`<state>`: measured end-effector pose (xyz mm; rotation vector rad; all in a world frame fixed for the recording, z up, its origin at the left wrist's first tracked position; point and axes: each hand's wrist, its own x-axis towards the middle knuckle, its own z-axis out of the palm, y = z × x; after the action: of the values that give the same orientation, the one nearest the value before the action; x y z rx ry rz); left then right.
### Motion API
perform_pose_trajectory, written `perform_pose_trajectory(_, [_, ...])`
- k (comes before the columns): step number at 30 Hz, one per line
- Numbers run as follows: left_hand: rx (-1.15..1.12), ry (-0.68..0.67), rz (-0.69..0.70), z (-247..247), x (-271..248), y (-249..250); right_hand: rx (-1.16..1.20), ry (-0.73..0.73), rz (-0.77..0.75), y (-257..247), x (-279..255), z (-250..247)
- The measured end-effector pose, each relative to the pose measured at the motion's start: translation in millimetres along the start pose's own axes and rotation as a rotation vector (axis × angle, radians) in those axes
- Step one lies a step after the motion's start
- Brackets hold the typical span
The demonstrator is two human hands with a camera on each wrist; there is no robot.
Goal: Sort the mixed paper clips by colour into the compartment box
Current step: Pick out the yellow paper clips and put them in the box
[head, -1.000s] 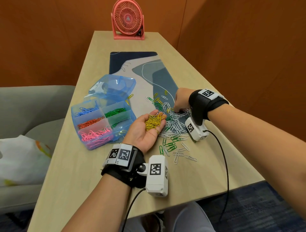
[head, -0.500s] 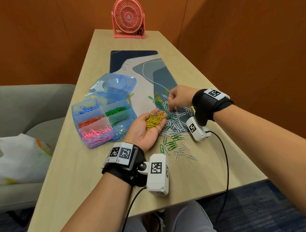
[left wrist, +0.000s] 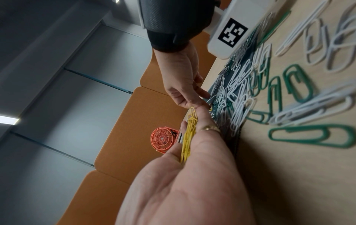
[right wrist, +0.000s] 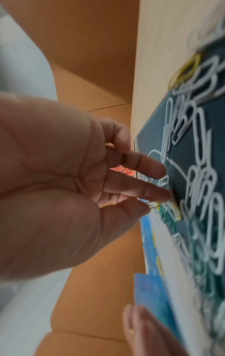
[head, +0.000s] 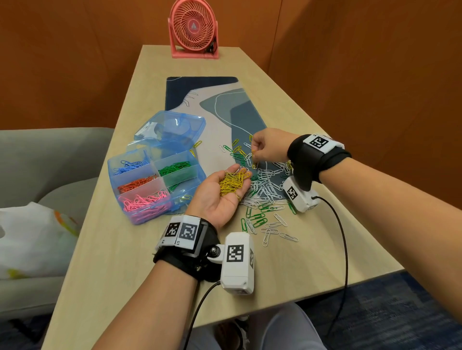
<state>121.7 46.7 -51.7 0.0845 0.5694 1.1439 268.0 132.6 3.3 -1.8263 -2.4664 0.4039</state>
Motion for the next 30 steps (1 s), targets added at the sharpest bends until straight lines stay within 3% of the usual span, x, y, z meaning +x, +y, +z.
perform_pose_trajectory(10, [0.018,0.008,0.008,0.0,-0.9,0.1,-0.187,0.009,0.063,11.7,-3.1,-4.1])
perform_pose_trajectory(13, [0.029,0.013,0.012,0.9,-2.0,-0.1,-0.152,0.036,0.041,8.3,-1.4,-3.3])
perform_pose_trajectory(18, [0.052,0.032,0.013,1.0,-2.2,0.4,-0.204,-0.048,-0.074,-3.4,2.1,4.6])
perform_pose_trajectory(27, [0.064,0.036,0.022,0.9,-2.9,0.5,-0.319,-0.151,-0.026,-3.8,-1.6,7.3])
perform_pose_trajectory(30, [0.068,0.040,0.017,0.5,-2.8,0.5,-0.256,-0.112,-0.015,-5.4,-5.0,5.3])
